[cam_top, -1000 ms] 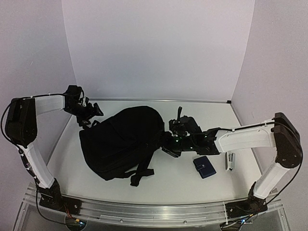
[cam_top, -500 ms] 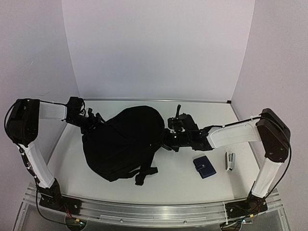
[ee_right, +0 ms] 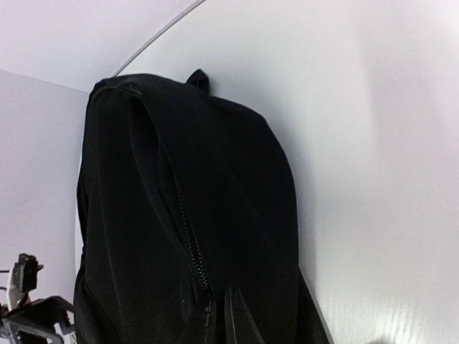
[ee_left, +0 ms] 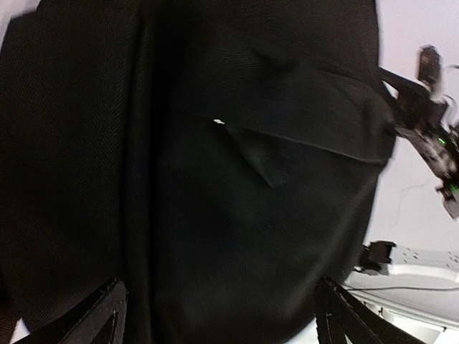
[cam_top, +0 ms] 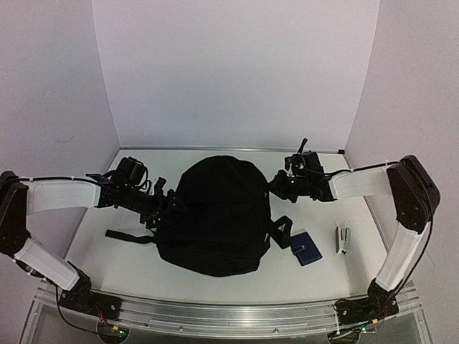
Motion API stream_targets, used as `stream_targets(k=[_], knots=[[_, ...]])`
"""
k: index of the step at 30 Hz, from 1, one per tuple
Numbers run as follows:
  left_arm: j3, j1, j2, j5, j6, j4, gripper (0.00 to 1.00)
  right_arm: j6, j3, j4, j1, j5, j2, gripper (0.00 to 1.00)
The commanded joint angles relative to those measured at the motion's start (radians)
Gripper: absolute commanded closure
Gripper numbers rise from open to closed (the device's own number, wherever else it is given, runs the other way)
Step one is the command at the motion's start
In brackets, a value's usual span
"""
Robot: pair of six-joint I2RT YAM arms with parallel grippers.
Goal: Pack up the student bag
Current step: Unzip the student bag at the center of the board.
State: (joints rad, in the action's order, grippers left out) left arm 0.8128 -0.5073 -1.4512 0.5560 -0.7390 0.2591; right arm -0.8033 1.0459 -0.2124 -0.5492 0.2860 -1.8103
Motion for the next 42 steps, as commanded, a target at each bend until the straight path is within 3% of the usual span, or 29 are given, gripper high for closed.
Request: stream_targets(k=[1,6,8,11,16,19,29,36,42], knots=[[-0.016,-0.016,0.126,0.024,-0.07,-0.039,0.09,0.096,0.063,0.042,0.031,0.013,0.009,0.89],[0.038,-0.002,0.197,-0.103,0.001,0.109,0.05,0.173,0.136,0.224,0.036,-0.114,0.094,0.66],[0.059,0.02,0.188,-0.095,0.017,0.128,0.04,0.193,0.156,0.3,0.036,-0.182,0.158,0.53],[0.079,0.063,0.147,-0.072,0.022,0.112,0.04,0.206,0.178,0.378,0.036,-0.228,0.26,0.43],[0.103,0.091,0.057,-0.049,0.019,0.03,0.03,0.168,0.195,0.413,0.001,-0.114,0.355,0.5],[0.162,0.091,-0.029,-0.023,0.045,0.024,0.03,0.144,0.224,0.418,-0.088,-0.081,0.336,0.55],[0.346,0.092,-0.255,-0.142,0.178,0.131,0.04,0.125,0.482,0.428,-0.385,-0.083,0.031,0.62],[0.376,0.09,-0.331,-0.137,0.197,0.118,0.14,0.132,0.62,0.46,-0.442,-0.094,-0.152,0.63],[0.398,0.09,-0.395,-0.085,0.225,0.083,0.15,0.124,0.686,0.498,-0.458,-0.119,-0.267,0.64]])
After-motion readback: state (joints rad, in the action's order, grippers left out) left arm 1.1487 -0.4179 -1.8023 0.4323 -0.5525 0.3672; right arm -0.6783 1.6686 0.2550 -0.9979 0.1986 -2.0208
